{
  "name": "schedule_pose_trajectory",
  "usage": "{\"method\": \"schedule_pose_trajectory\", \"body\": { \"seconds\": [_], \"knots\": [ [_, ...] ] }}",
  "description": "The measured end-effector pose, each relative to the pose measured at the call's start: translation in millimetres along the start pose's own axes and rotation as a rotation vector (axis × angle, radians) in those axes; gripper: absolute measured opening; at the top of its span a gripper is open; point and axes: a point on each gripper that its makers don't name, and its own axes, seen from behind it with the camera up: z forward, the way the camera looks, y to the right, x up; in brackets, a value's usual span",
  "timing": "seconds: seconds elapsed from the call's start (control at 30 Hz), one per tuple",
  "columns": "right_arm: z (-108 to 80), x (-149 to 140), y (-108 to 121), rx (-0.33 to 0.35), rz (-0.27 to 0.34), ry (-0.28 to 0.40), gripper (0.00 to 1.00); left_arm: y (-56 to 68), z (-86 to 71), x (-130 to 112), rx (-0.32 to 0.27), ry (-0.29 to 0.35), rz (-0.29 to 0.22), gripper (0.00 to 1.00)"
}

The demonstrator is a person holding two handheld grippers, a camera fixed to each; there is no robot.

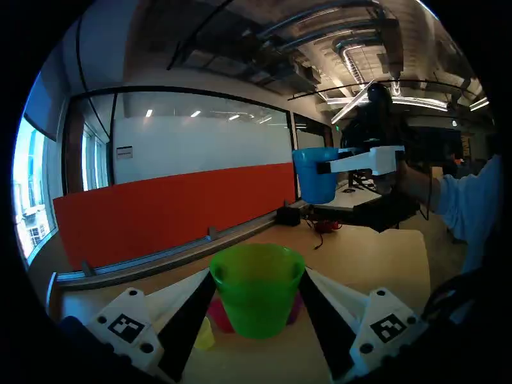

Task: Pour water

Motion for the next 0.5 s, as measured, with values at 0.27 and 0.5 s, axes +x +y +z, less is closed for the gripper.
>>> {"method": "schedule_pose_trajectory", "body": {
  "seconds": [0.27,0.5],
  "knots": [
    [-7.9,-29,-4,0.018,0.004,-0.041,0.90,-0.3,-3.8,-26,0.004,-0.061,0.009,0.87],
    [-13.2,-55,-5,0.036,0.011,-0.076,0.90,-1.1,-6.5,-45,0.001,-0.105,0.004,0.87]
  ]
}}
